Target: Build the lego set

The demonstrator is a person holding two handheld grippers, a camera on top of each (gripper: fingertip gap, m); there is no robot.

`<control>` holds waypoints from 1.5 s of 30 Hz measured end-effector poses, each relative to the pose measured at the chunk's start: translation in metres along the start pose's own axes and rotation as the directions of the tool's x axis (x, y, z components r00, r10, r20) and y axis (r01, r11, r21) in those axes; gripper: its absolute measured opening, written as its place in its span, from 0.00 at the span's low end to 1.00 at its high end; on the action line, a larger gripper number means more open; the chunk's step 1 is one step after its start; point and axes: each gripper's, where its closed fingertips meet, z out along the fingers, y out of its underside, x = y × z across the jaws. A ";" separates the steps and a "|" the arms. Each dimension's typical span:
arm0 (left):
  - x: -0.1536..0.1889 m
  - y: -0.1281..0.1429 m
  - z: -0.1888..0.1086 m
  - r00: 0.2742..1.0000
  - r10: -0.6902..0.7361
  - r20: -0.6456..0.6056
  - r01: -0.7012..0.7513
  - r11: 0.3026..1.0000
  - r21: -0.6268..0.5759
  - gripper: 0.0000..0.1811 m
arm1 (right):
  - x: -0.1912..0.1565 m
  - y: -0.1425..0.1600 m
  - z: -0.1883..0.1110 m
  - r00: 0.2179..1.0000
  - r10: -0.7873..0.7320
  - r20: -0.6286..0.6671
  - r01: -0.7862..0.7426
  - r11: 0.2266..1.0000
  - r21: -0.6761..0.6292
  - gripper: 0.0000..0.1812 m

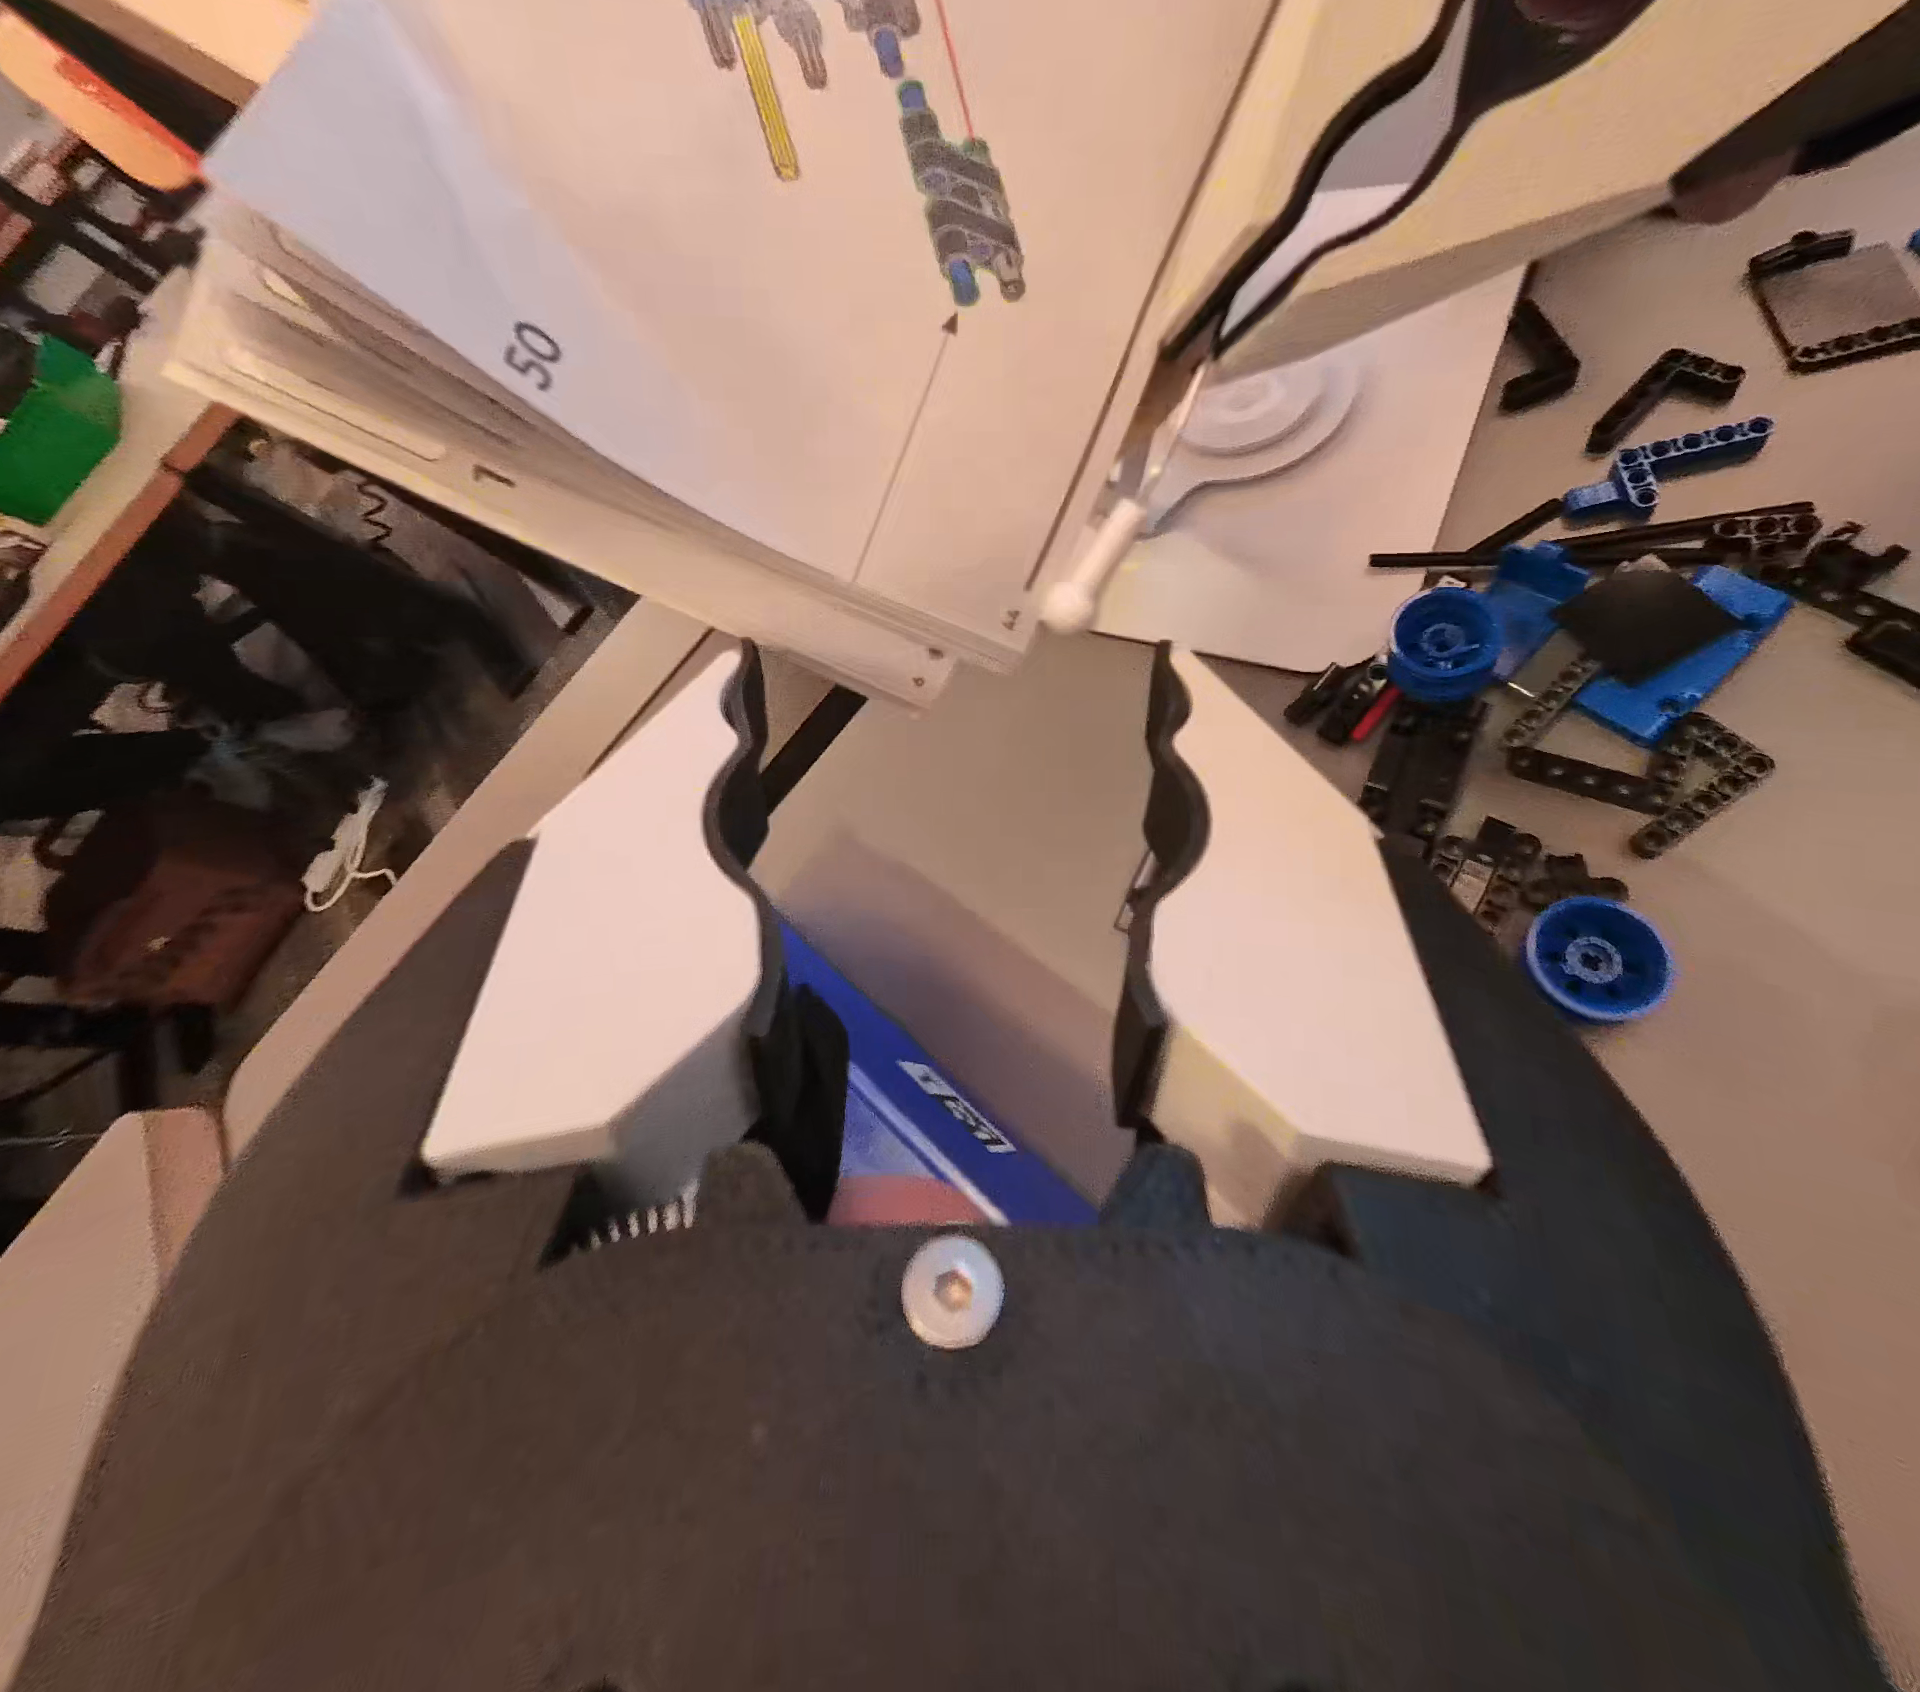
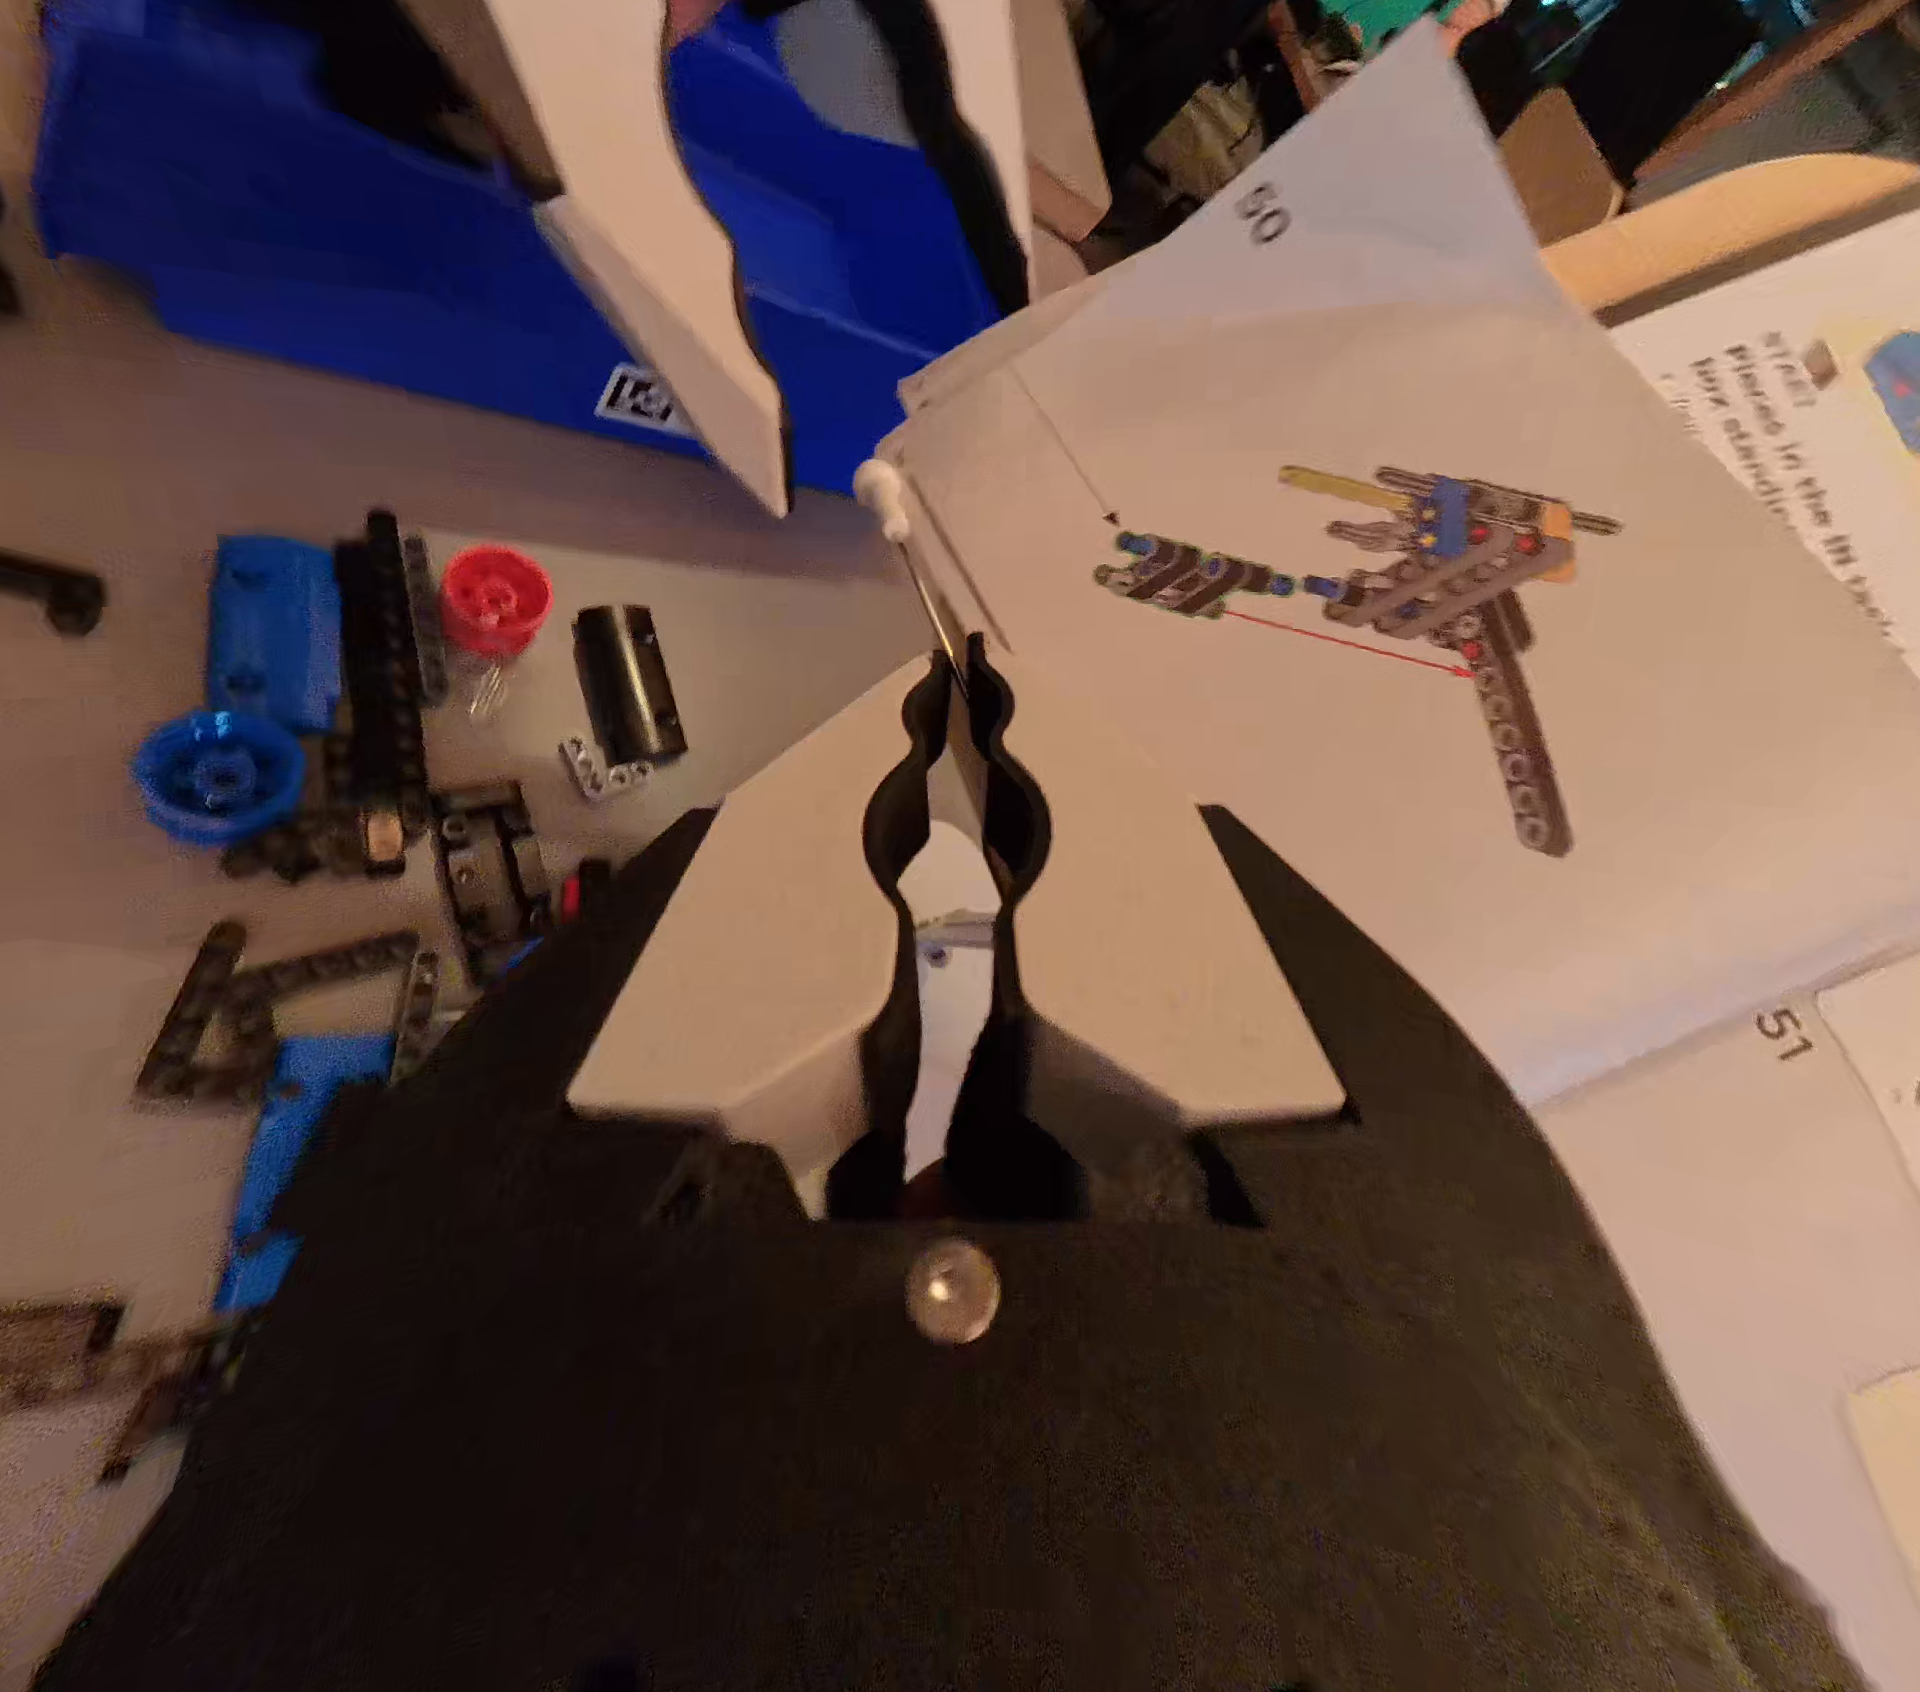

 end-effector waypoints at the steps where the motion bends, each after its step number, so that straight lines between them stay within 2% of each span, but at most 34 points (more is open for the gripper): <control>1: 0.001 0.001 0.001 1.000 -0.004 -0.015 0.004 1.000 0.000 0.40 | -0.004 0.003 0.000 1.000 0.001 0.031 -0.001 1.000 -0.022 0.00; 3: 0.001 0.003 0.002 0.999 -0.023 -0.028 0.023 1.000 -0.012 0.41 | -0.012 0.005 -0.003 0.995 0.000 0.096 0.005 0.999 -0.052 0.07; 5: -0.002 -0.002 -0.001 0.999 -0.036 -0.023 0.037 0.999 0.012 0.41 | -0.015 0.008 -0.010 0.991 -0.049 0.123 0.060 0.994 -0.093 0.22; 8: -0.006 -0.010 -0.005 0.998 -0.058 0.006 0.058 0.997 0.048 0.41 | -0.007 0.000 -0.038 0.987 -0.044 0.154 0.053 0.997 -0.056 0.30; 10: -0.011 -0.015 -0.009 0.996 -0.083 0.035 0.081 0.994 0.070 0.42 | 0.024 -0.001 -0.059 0.997 0.006 0.078 -0.004 1.000 -0.030 0.30; 12: -0.021 -0.022 -0.014 0.988 -0.135 0.075 0.126 0.986 0.113 0.42 | 0.071 0.007 -0.080 0.995 0.091 -0.044 -0.091 0.996 -0.001 0.31; 16: -0.036 -0.021 -0.007 0.966 -0.209 0.153 0.191 0.974 0.125 0.43 | 0.153 0.064 -0.106 0.952 0.148 -0.269 -0.178 0.980 -0.091 0.37; 19: -0.042 -0.021 0.000 0.959 -0.204 0.197 0.182 0.975 0.124 0.45 | 0.172 0.105 -0.104 0.945 0.180 -0.274 -0.233 0.956 -0.177 0.41; 21: -0.045 -0.024 0.001 0.955 -0.227 0.192 0.202 0.969 0.141 0.45 | 0.174 0.118 -0.098 0.941 0.233 -0.244 -0.280 0.943 -0.180 0.44; 27: -0.046 -0.023 0.001 0.954 -0.228 0.193 0.203 0.969 0.143 0.45 | 0.174 0.119 -0.097 0.941 0.244 -0.235 -0.280 0.950 -0.136 0.32; 29: -0.046 -0.023 0.001 0.954 -0.228 0.193 0.202 0.969 0.142 0.45 | 0.170 0.117 -0.096 0.946 0.228 -0.230 -0.262 0.957 -0.128 0.21; 35: -0.045 -0.022 0.000 0.956 -0.214 0.200 0.190 0.973 0.133 0.45 | 0.161 0.109 -0.101 0.965 0.124 -0.231 -0.165 0.972 -0.165 0.02; 40: -0.046 -0.020 -0.002 0.955 -0.209 0.209 0.185 0.975 0.126 0.45 | 0.141 0.080 -0.119 0.968 0.225 -0.108 -0.236 0.967 -0.101 0.00; 45: -0.045 -0.020 -0.008 0.952 -0.191 0.238 0.162 0.977 0.138 0.45 | 0.113 0.021 -0.133 0.954 0.292 0.060 -0.294 0.956 0.018 0.00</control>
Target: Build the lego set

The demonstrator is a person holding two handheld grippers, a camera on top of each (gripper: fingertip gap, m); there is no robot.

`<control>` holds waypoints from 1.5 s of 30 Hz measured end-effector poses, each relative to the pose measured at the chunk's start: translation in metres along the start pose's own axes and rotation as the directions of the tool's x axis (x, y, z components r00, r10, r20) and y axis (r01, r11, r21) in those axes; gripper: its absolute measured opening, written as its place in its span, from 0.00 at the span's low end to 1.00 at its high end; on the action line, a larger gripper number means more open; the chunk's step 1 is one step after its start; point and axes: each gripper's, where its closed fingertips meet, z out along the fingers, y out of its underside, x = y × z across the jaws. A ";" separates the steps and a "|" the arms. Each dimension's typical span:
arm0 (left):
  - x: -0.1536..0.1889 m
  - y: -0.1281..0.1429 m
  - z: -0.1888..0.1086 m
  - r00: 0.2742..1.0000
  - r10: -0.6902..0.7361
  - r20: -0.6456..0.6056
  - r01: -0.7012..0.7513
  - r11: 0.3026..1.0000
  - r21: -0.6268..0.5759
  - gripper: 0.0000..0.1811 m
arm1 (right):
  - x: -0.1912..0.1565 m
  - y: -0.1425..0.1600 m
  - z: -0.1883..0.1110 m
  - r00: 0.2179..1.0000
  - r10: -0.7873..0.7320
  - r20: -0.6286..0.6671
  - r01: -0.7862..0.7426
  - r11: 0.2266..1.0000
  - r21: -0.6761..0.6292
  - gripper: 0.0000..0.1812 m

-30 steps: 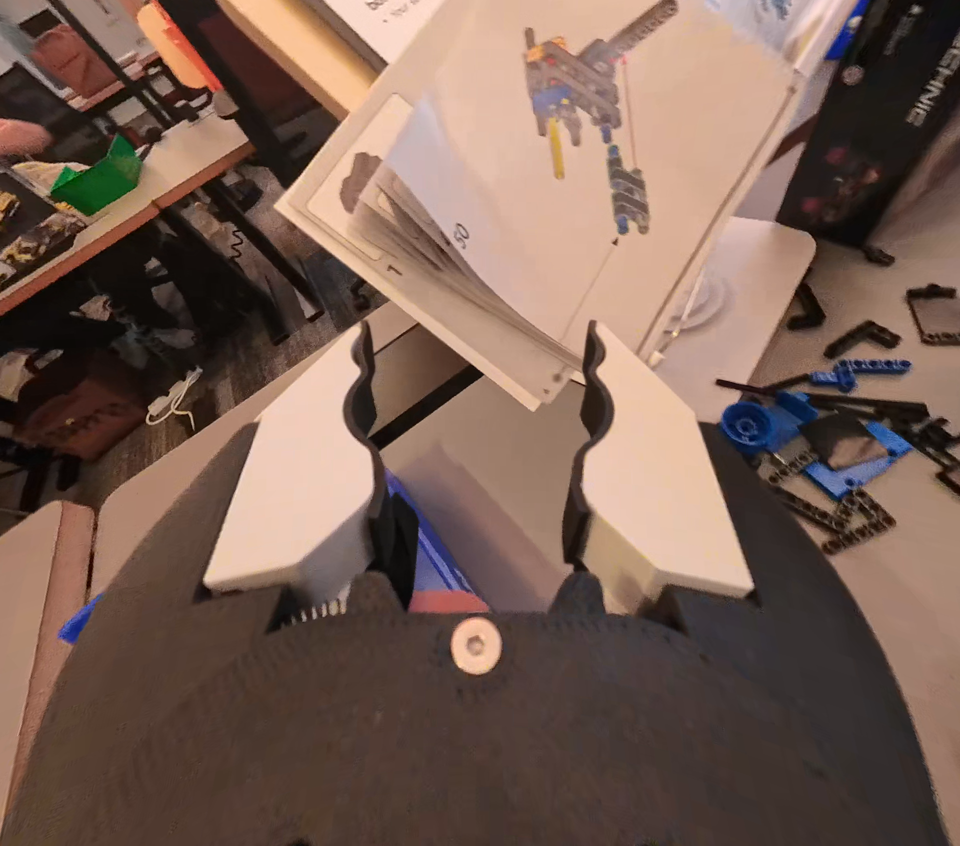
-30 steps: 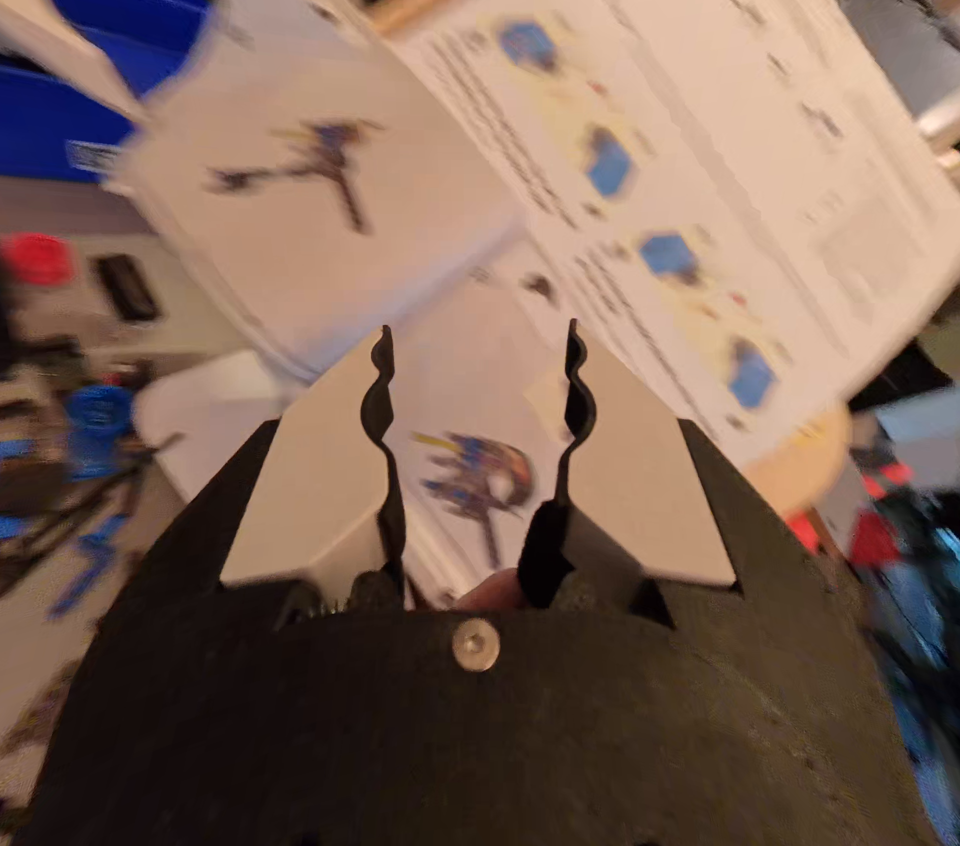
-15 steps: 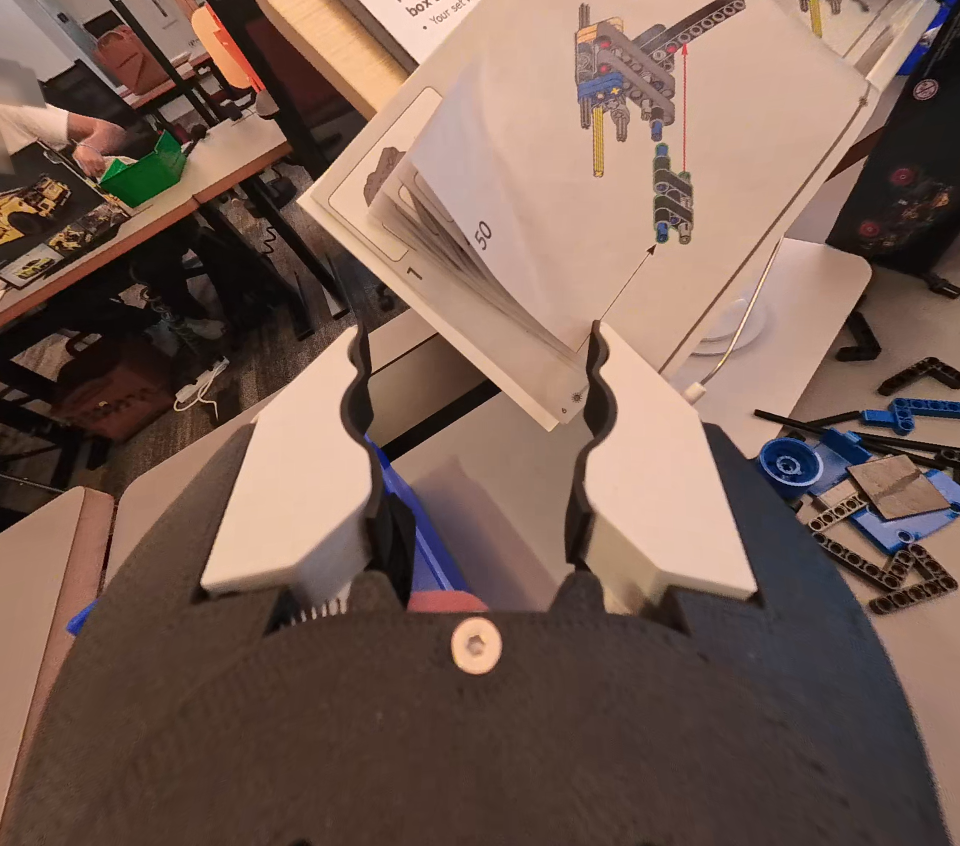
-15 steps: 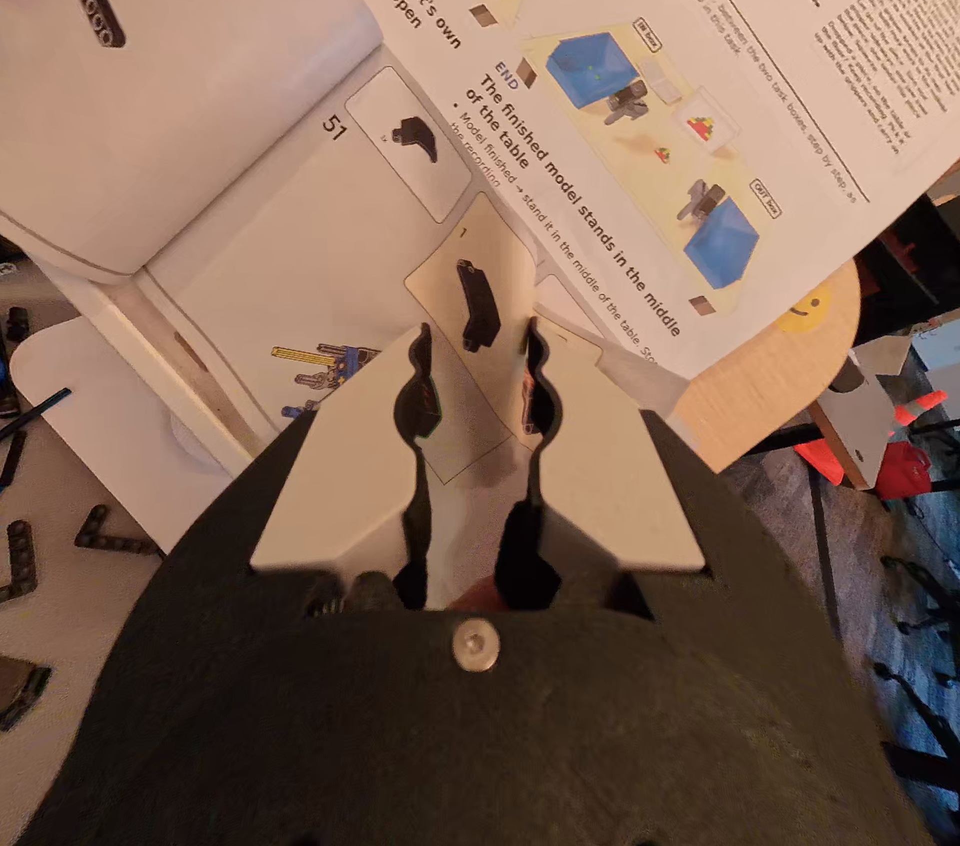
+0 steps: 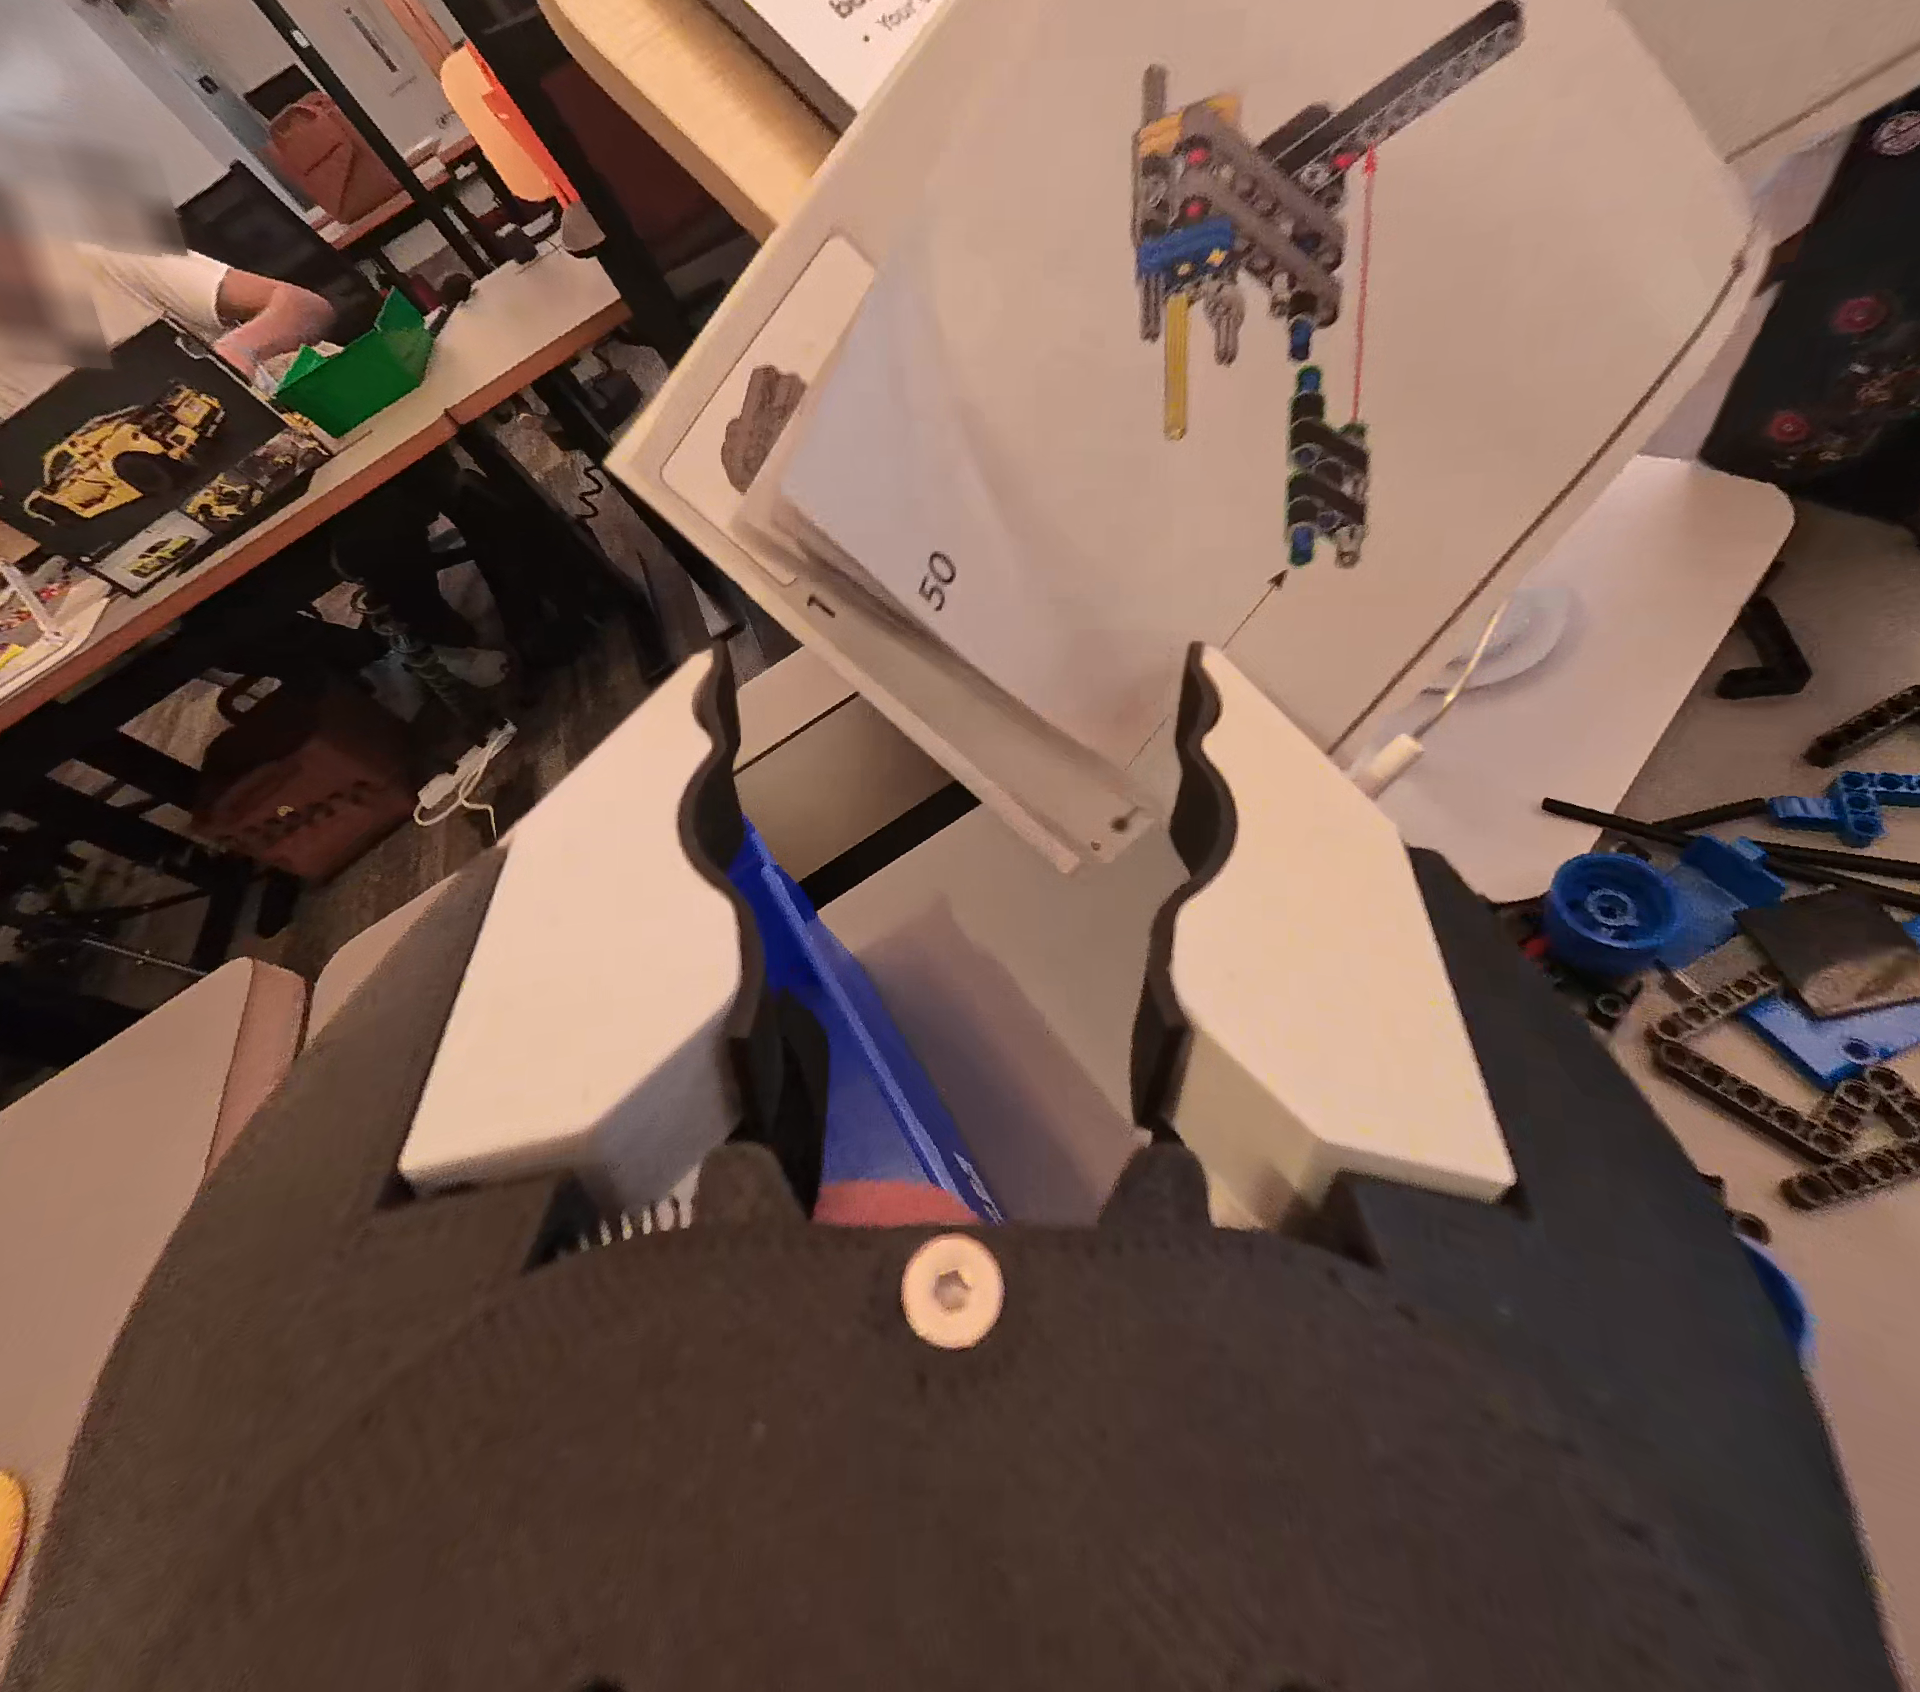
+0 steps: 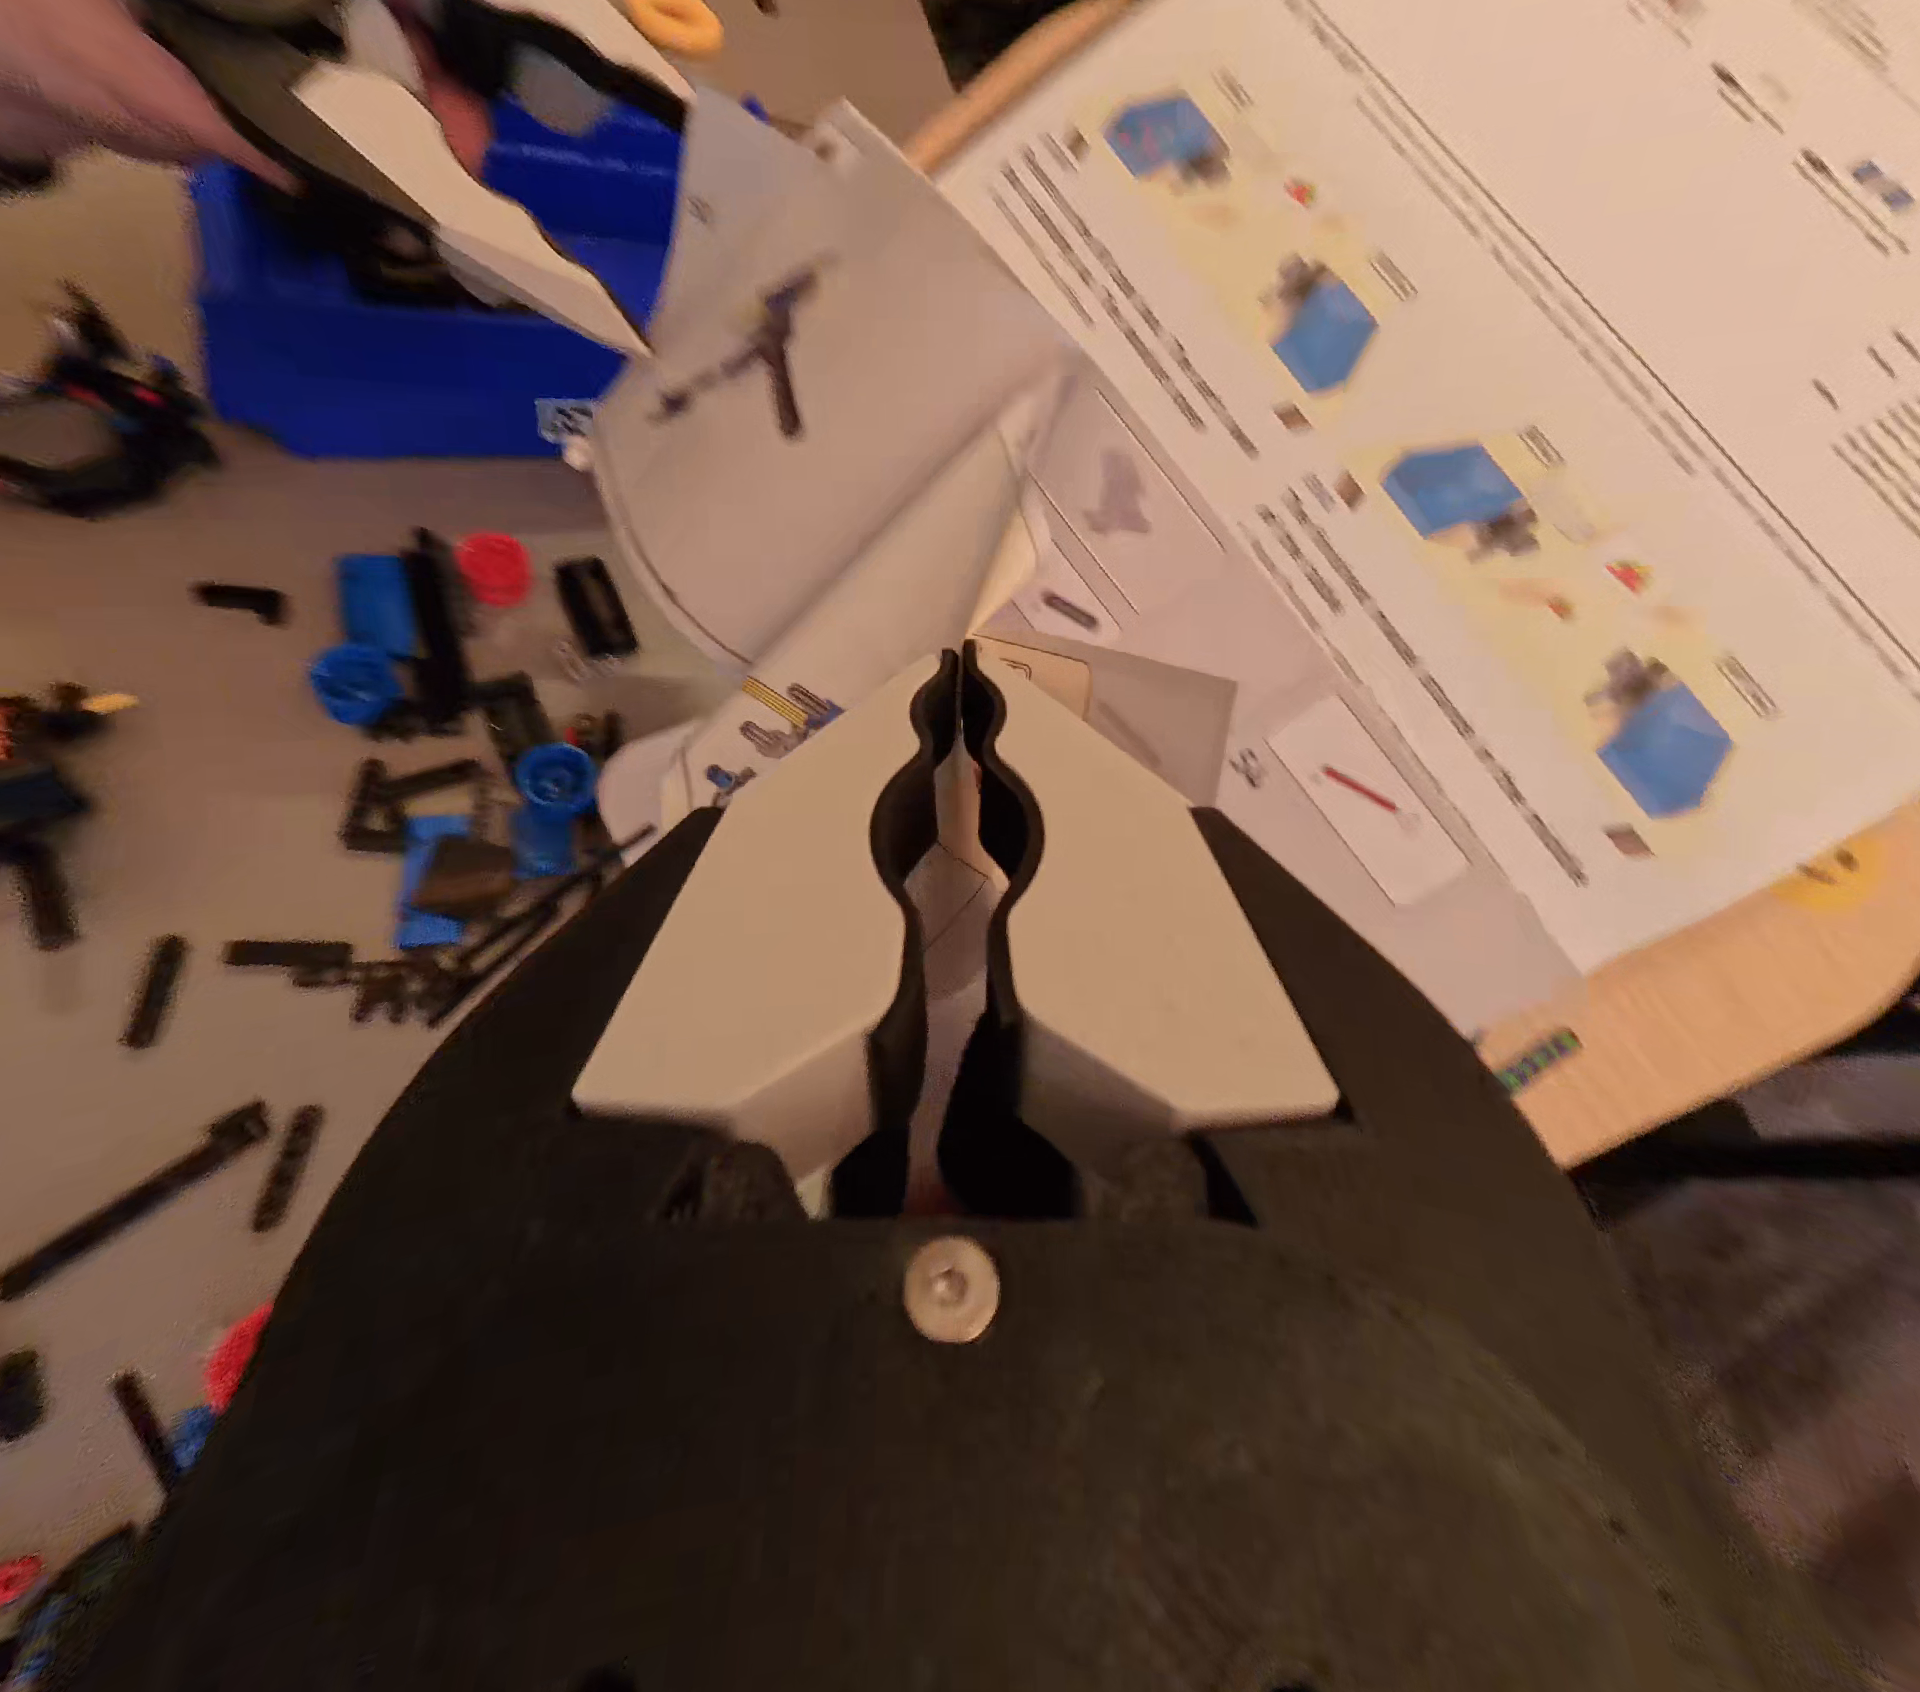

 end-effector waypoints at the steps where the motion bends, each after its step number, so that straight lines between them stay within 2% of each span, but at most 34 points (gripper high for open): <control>1: 0.002 -0.002 -0.002 1.000 0.000 -0.003 0.000 1.000 0.009 0.45 | -0.007 -0.010 0.001 1.000 -0.003 0.015 0.003 1.000 0.022 0.00; 4: 0.005 0.005 0.002 1.000 -0.018 -0.014 0.017 1.000 -0.025 0.46 | -0.024 -0.035 0.011 0.999 -0.024 0.033 0.022 0.998 0.062 0.00; 7: 0.004 0.005 0.008 0.998 -0.050 -0.026 0.050 0.999 -0.016 0.46 | -0.039 -0.064 0.023 0.999 -0.015 0.038 0.009 0.987 0.159 0.00; 10: 0.002 -0.001 0.009 0.997 -0.075 -0.034 0.075 0.997 -0.001 0.46 | -0.059 -0.090 0.045 0.998 -0.044 0.045 0.031 0.967 0.251 0.16; 11: 0.002 -0.002 0.010 0.995 -0.087 -0.042 0.087 0.996 0.003 0.45 | -0.072 -0.101 0.049 0.995 -0.050 0.092 0.019 0.950 0.311 0.17; 13: 0.001 -0.001 0.010 0.993 -0.106 -0.053 0.106 0.994 0.007 0.46 | -0.105 -0.117 0.049 0.952 -0.048 0.302 -0.082 0.912 0.402 0.20; 15: -0.001 0.003 0.009 0.991 -0.124 -0.055 0.124 0.992 0.004 0.46 | -0.099 -0.133 0.029 0.916 -0.013 0.400 -0.222 0.816 0.534 0.21; 17: -0.003 0.007 0.007 0.989 -0.138 -0.058 0.139 0.990 0.005 0.46 | -0.065 -0.144 -0.010 0.880 0.068 0.469 -0.406 0.620 0.671 0.12; 19: -0.003 0.009 0.007 0.986 -0.150 -0.067 0.151 0.989 0.006 0.45 | -0.027 -0.133 -0.026 0.868 0.165 0.469 -0.486 0.476 0.733 0.05; 20: -0.003 0.010 0.007 0.985 -0.156 -0.071 0.157 0.988 0.008 0.46 | -0.016 -0.125 -0.027 0.862 0.194 0.468 -0.503 0.430 0.749 0.00; 22: -0.002 0.010 0.008 0.983 -0.166 -0.079 0.167 0.986 0.009 0.45 | -0.011 -0.114 -0.022 0.828 0.214 0.518 -0.559 0.367 0.743 0.00; 25: -0.001 0.010 0.009 0.982 -0.165 -0.087 0.167 0.986 0.014 0.44 | -0.023 -0.120 -0.014 0.800 0.175 0.574 -0.599 0.303 0.741 0.00; 27: -0.001 0.011 0.009 0.981 -0.168 -0.092 0.170 0.985 0.013 0.45 | -0.049 -0.137 -0.001 0.829 0.115 0.548 -0.551 0.342 0.761 0.00; 28: -0.002 0.011 0.008 0.981 -0.170 -0.093 0.172 0.985 0.013 0.45 | -0.071 -0.148 0.011 0.843 0.062 0.535 -0.511 0.407 0.757 0.00; 30: -0.005 0.013 0.007 0.982 -0.168 -0.091 0.170 0.985 0.009 0.45 | -0.116 -0.156 0.048 0.858 -0.025 0.513 -0.399 0.595 0.697 0.00; 32: -0.007 0.016 0.006 0.979 -0.178 -0.094 0.179 0.984 0.004 0.45 | -0.153 -0.145 0.086 0.816 -0.062 0.575 -0.337 0.757 0.560 0.06; 33: -0.008 0.017 0.005 0.978 -0.186 -0.095 0.187 0.982 0.003 0.45 | -0.166 -0.137 0.095 0.783 -0.072 0.617 -0.322 0.802 0.503 0.09; 34: -0.011 0.019 0.003 0.977 -0.191 -0.092 0.192 0.981 0.005 0.45 | -0.171 -0.134 0.095 0.769 -0.075 0.635 -0.326 0.808 0.491 0.07; 37: -0.015 0.018 -0.008 0.964 -0.236 -0.118 0.242 0.969 0.039 0.45 | -0.147 -0.131 0.068 0.823 -0.029 0.567 -0.346 0.766 0.542 0.06; 39: -0.014 0.016 -0.016 0.949 -0.269 -0.163 0.282 0.957 0.063 0.44 | -0.111 -0.124 0.044 0.900 0.038 0.435 -0.315 0.747 0.586 0.05; 41: -0.009 0.010 -0.022 0.927 -0.297 -0.229 0.322 0.943 0.082 0.43 | -0.075 -0.111 0.024 0.925 0.139 0.353 -0.332 0.746 0.577 0.05; 43: -0.004 0.003 -0.028 0.909 -0.310 -0.278 0.349 0.932 0.101 0.40 | -0.051 -0.083 0.025 0.948 0.194 0.253 -0.297 0.827 0.477 0.08; 45: 0.000 -0.003 -0.030 0.906 -0.301 -0.297 0.347 0.931 0.115 0.38 | -0.038 -0.054 0.033 0.976 0.173 0.130 -0.208 0.912 0.353 0.09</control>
